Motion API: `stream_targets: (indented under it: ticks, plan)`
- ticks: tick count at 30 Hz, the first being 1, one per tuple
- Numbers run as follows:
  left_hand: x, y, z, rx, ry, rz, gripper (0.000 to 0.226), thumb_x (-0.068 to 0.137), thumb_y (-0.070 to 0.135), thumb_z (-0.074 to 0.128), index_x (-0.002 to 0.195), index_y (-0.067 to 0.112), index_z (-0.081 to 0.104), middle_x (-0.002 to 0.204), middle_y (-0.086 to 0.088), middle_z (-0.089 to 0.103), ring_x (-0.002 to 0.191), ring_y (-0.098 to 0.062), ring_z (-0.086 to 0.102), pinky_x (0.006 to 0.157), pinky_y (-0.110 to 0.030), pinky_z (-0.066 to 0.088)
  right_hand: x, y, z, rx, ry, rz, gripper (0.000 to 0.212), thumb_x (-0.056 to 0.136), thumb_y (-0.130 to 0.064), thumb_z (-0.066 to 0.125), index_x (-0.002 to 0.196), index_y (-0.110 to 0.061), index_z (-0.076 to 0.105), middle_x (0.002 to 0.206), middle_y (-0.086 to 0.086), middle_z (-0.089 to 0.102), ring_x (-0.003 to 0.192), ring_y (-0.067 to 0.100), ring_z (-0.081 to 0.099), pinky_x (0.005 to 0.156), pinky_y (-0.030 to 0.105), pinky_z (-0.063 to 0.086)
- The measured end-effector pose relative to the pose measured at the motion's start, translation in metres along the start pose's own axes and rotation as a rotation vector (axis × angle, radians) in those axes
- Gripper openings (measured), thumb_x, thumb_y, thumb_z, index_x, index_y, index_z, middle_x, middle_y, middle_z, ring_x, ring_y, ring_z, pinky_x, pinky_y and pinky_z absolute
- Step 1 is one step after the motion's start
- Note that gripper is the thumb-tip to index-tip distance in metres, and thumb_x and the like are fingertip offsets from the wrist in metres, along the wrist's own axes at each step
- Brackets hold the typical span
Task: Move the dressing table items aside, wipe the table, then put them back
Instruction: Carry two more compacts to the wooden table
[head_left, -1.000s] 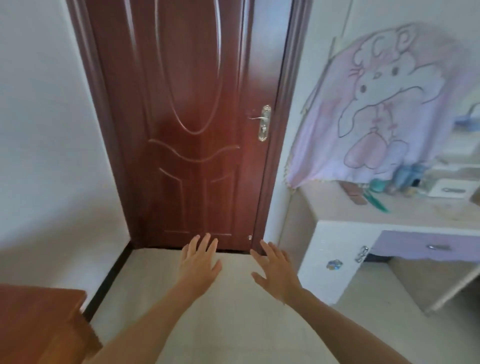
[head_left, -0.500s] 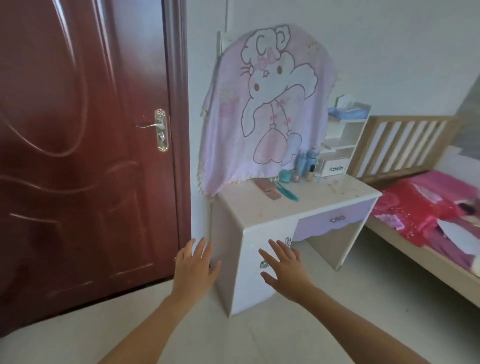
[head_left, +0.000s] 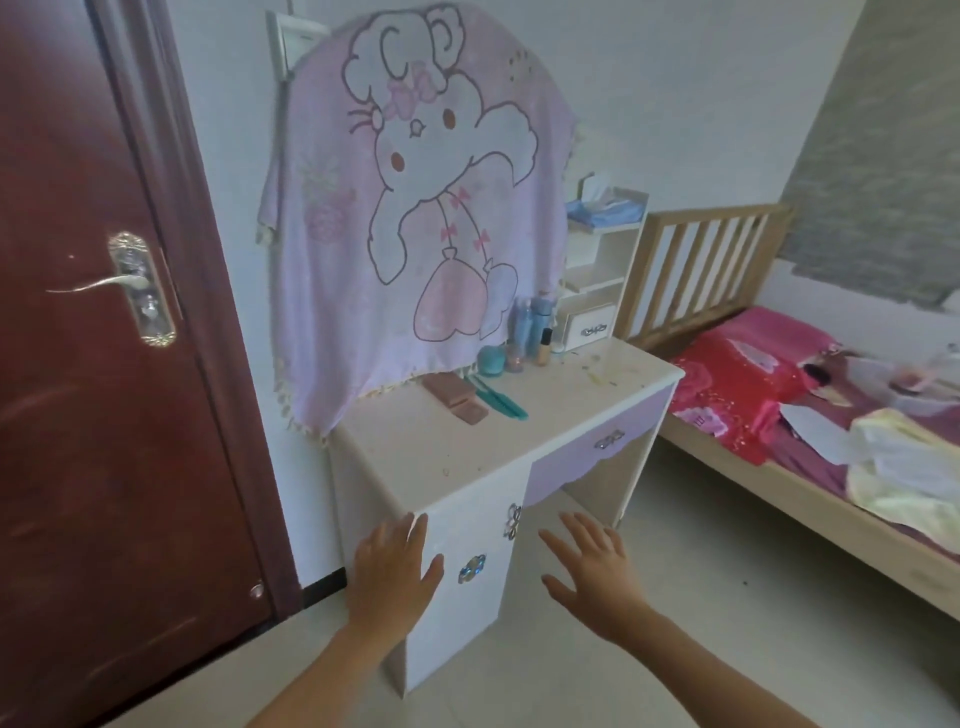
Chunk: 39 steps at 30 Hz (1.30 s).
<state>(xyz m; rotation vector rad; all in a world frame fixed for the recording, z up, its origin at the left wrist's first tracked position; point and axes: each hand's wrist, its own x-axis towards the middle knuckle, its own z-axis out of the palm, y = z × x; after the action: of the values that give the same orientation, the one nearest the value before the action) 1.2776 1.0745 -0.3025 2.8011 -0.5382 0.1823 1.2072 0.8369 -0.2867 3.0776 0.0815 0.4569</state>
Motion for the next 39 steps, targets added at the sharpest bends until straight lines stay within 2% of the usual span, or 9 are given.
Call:
stream_targets:
  ticks: [8, 11, 19, 22, 24, 30, 33, 36, 39]
  plan:
    - [0.114, 0.048, 0.049, 0.043, -0.064, -0.049, 0.043, 0.069, 0.039, 0.051, 0.098, 0.011, 0.065, 0.09, -0.004, 0.072, 0.078, -0.031, 0.07, 0.055, -0.042, 0.055, 0.075, 0.109, 0.04, 0.026, -0.144, 0.079, 0.047, 0.068, -0.055, 0.034, 0.1, -0.033, 0.061, 0.098, 0.0, 0.071, 0.087, 0.018, 0.07, 0.064, 0.035, 0.057]
    - [0.14, 0.06, 0.064, 0.072, -0.086, -0.089, 0.043, 0.07, 0.038, 0.046, 0.099, 0.012, 0.062, 0.088, -0.003, 0.072, 0.076, -0.029, 0.07, 0.052, -0.039, 0.055, 0.1, 0.139, 0.053, 0.023, -0.179, 0.053, 0.047, 0.067, -0.055, 0.033, 0.102, -0.035, 0.055, 0.097, -0.002, 0.072, 0.086, 0.016, 0.07, 0.063, 0.032, 0.057]
    - [0.195, 0.05, 0.111, 0.078, -0.081, -0.245, 0.058, 0.042, 0.024, 0.091, 0.094, 0.007, 0.071, 0.091, -0.008, 0.072, 0.079, -0.032, 0.07, 0.056, -0.042, 0.056, 0.173, 0.169, 0.092, -0.01, -0.333, 0.003, 0.045, 0.062, -0.057, 0.043, 0.086, -0.034, 0.073, 0.09, -0.004, 0.073, 0.081, 0.014, 0.071, 0.058, 0.028, 0.056]
    - [0.233, 0.037, 0.117, -0.025, -0.097, -0.317, 0.052, 0.079, 0.025, 0.068, 0.126, 0.007, 0.055, 0.128, -0.011, 0.057, 0.119, -0.035, 0.052, 0.093, -0.047, 0.045, 0.208, 0.174, 0.114, 0.006, -0.431, -0.035, 0.045, 0.064, -0.056, 0.042, 0.086, -0.032, 0.073, 0.091, -0.002, 0.073, 0.081, 0.015, 0.071, 0.058, 0.029, 0.056]
    - [0.253, 0.032, 0.117, -0.044, -0.055, -0.338, 0.052, 0.091, 0.028, 0.051, 0.138, 0.01, 0.04, 0.143, -0.008, 0.043, 0.133, -0.03, 0.035, 0.105, -0.042, 0.033, 0.224, 0.174, 0.123, 0.009, -0.437, -0.041, 0.048, 0.067, -0.055, 0.036, 0.086, -0.032, 0.073, 0.092, -0.003, 0.073, 0.082, 0.014, 0.071, 0.059, 0.029, 0.057]
    - [0.319, -0.007, 0.134, -0.089, -0.045, -0.357, 0.048, 0.079, 0.018, 0.067, 0.123, 0.002, 0.057, 0.124, -0.018, 0.059, 0.116, -0.041, 0.052, 0.09, -0.049, 0.045, 0.302, 0.157, 0.146, 0.049, -0.477, -0.099, 0.041, 0.057, -0.055, 0.052, 0.086, -0.032, 0.071, 0.091, -0.003, 0.072, 0.082, 0.014, 0.07, 0.06, 0.027, 0.057]
    - [0.341, -0.014, 0.134, -0.074, -0.091, -0.399, 0.053, 0.092, 0.028, 0.05, 0.139, 0.01, 0.039, 0.143, -0.01, 0.041, 0.133, -0.031, 0.035, 0.104, -0.04, 0.035, 0.327, 0.144, 0.169, 0.076, -0.46, -0.146, 0.042, 0.055, -0.055, 0.056, 0.088, -0.032, 0.068, 0.089, -0.004, 0.071, 0.082, 0.013, 0.07, 0.059, 0.026, 0.057]
    - [0.35, -0.018, 0.141, -0.036, -0.104, -0.41, 0.049, 0.093, 0.028, 0.043, 0.139, 0.01, 0.039, 0.144, -0.011, 0.04, 0.133, -0.03, 0.036, 0.104, -0.04, 0.036, 0.354, 0.135, 0.172, 0.135, -0.479, -0.184, 0.044, 0.071, -0.049, 0.054, 0.107, -0.025, 0.064, 0.112, 0.006, 0.065, 0.105, 0.024, 0.063, 0.078, 0.038, 0.055]
    - [0.36, -0.021, 0.156, -0.076, -0.131, -0.368, 0.054, 0.071, 0.03, 0.045, 0.115, 0.004, 0.063, 0.119, -0.019, 0.061, 0.107, -0.039, 0.06, 0.08, -0.047, 0.051, 0.386, 0.135, 0.181, 0.198, -0.503, -0.238, 0.05, 0.093, -0.041, 0.044, 0.138, -0.022, 0.036, 0.148, 0.005, 0.031, 0.138, 0.022, 0.025, 0.109, 0.039, 0.028]
